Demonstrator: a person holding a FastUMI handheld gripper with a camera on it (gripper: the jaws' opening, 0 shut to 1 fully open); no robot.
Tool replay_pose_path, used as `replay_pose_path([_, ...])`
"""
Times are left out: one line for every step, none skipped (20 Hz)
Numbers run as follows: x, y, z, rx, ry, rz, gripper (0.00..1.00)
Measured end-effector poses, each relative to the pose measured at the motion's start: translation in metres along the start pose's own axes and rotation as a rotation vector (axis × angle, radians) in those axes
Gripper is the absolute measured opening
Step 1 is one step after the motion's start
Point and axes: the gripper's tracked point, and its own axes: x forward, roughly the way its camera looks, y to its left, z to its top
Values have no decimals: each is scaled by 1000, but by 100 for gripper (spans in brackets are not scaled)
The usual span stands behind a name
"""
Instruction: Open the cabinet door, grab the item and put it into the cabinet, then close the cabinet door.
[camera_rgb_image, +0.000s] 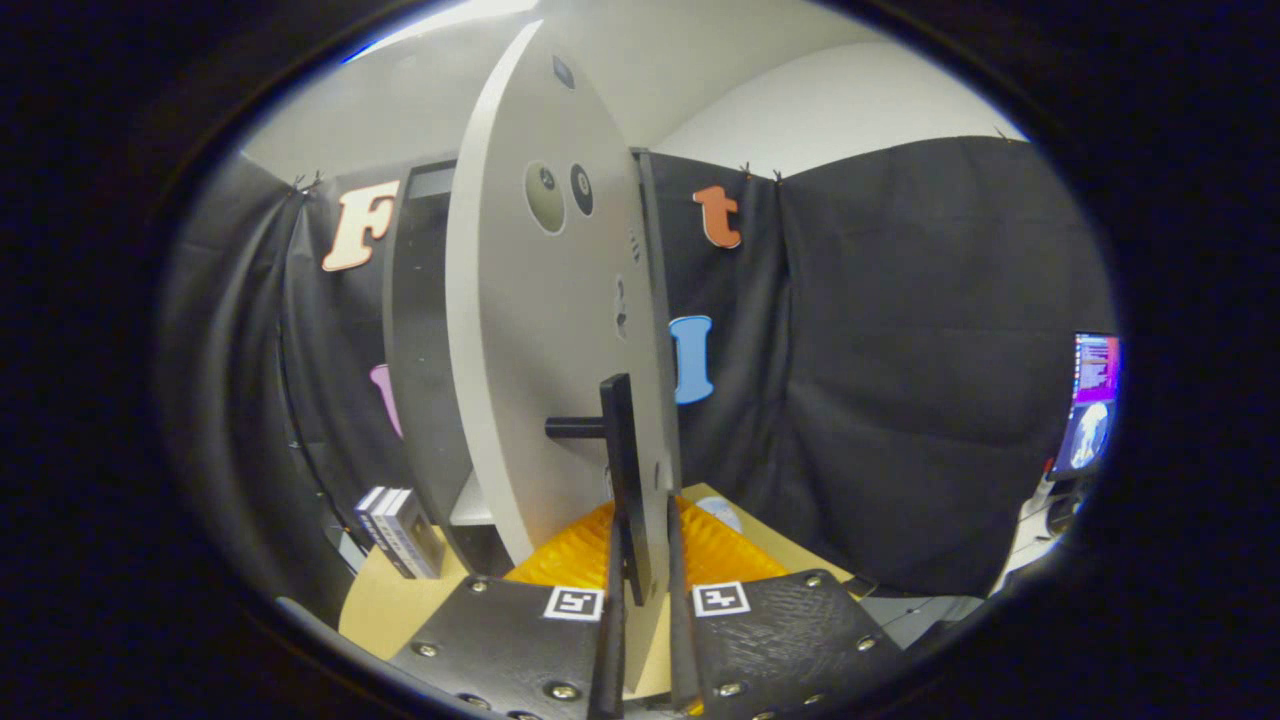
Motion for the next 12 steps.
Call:
replay_pose_path([0, -11, 1, -12, -4, -7, 18])
replay_pose_path([1, -21, 3, -16, -6, -13, 18])
replay_pose_path([3, -32, 2, -18, -2, -16, 18])
replay_pose_path([6, -41, 1, -23, 1, -13, 18])
replay_pose_path([5, -46, 0, -16, 6, 14, 17])
replay_pose_path([8, -55, 2, -15, 6, 31, 14])
replay_pose_path([11, -62, 2, -20, 6, 62, 12])
replay_pose_path([15, -68, 4, -13, 3, 86, 11])
replay_pose_path([18, -74, 4, -17, -3, 119, 11])
replay_pose_path([22, -82, 5, -16, -9, 146, 12])
replay_pose_path([26, -90, 6, -6, -15, 173, 11])
replay_pose_path([29, -101, 7, 10, -19, 188, 11])
